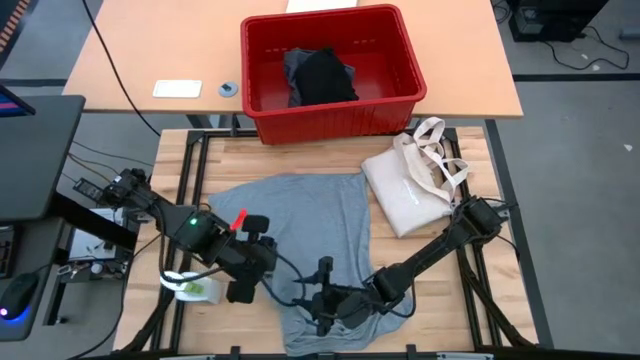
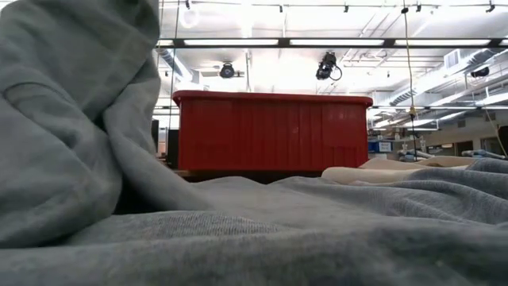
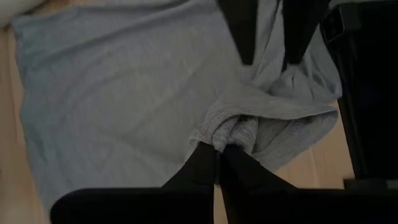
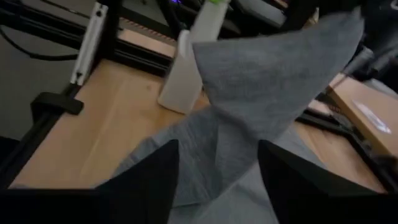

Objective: Fold Laundry from Bin
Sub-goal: Fold the gray shirt

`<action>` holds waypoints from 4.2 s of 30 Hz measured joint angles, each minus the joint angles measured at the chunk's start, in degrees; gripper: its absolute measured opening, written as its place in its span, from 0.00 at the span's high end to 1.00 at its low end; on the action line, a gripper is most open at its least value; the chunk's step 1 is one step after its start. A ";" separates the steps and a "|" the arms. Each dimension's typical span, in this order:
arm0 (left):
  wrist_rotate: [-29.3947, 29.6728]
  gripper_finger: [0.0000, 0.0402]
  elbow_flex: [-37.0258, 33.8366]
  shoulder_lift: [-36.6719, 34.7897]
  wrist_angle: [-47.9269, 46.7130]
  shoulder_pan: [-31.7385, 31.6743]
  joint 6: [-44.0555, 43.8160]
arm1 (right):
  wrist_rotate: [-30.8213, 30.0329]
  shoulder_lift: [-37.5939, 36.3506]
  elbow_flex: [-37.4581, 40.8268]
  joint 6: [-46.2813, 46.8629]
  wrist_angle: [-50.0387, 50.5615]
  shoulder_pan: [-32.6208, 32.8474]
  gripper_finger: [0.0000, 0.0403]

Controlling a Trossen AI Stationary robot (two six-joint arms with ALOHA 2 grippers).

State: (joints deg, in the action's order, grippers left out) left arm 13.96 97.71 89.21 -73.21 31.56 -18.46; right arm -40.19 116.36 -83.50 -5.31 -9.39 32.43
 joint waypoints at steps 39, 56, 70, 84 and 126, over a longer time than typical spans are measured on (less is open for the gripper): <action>-0.73 0.80 -0.01 0.00 -3.38 -4.22 7.33 | -30.33 3.78 0.02 -18.43 -16.42 5.24 0.98; -2.13 0.44 -36.36 0.07 0.45 1.50 -3.59 | -37.66 3.85 0.02 -7.93 -3.67 7.65 0.98; -1.43 0.54 -45.72 1.80 7.37 -11.39 5.18 | -26.47 3.87 0.02 2.57 2.42 4.17 0.98; 3.91 0.54 -45.66 17.58 -1.74 -19.06 18.12 | -24.17 3.87 0.02 4.12 3.08 4.17 0.98; 24.41 1.00 -49.18 -23.28 6.60 -23.24 15.55 | -5.67 -2.46 0.00 24.76 25.05 6.43 0.98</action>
State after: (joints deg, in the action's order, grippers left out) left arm 38.36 48.53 65.93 -66.61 8.31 -2.91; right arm -45.86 113.90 -83.50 19.45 15.66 38.86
